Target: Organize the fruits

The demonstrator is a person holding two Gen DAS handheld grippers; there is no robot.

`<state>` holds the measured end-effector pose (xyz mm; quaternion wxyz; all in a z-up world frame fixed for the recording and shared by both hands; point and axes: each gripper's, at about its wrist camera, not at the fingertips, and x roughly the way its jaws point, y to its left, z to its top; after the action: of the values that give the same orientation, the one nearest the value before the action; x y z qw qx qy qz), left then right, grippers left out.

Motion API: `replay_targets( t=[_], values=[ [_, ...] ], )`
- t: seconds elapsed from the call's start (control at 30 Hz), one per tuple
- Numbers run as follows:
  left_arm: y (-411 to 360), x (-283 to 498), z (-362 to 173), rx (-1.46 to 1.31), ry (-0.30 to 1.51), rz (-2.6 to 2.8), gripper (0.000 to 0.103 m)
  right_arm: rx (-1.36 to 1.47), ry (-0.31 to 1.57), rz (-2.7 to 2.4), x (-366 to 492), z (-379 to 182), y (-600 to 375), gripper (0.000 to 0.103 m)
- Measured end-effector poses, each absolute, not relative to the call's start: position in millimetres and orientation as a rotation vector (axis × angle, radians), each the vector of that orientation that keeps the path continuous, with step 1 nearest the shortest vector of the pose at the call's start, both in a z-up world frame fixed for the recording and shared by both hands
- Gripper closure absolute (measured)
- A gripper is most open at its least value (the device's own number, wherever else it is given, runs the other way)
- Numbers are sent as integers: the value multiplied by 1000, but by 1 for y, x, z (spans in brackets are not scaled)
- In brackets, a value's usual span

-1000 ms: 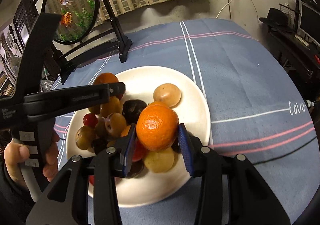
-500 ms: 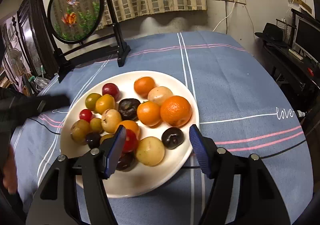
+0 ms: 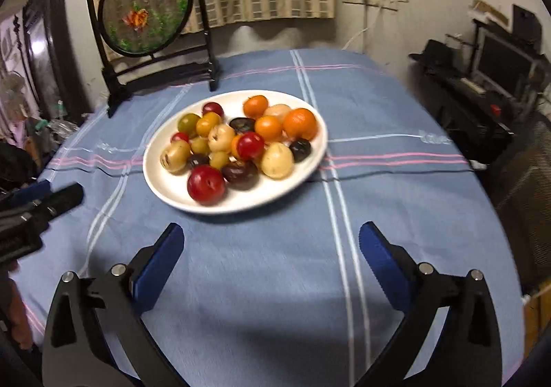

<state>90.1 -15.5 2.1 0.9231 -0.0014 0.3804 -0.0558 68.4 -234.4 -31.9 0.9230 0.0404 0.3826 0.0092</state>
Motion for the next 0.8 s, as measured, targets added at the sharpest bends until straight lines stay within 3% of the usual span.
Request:
replay_targets(
  t=[0.4, 0.5, 0.8],
  values=[
    [-29, 64, 6, 43, 747, -124, 12, 54, 793, 49, 53, -27, -214, 1],
    [-27, 63, 7, 36, 738, -120, 5, 55, 792, 54, 52, -26, -212, 1],
    [-26, 62, 7, 36, 743, -107, 2, 52, 791, 63, 50, -25, -209, 1]
  ],
)
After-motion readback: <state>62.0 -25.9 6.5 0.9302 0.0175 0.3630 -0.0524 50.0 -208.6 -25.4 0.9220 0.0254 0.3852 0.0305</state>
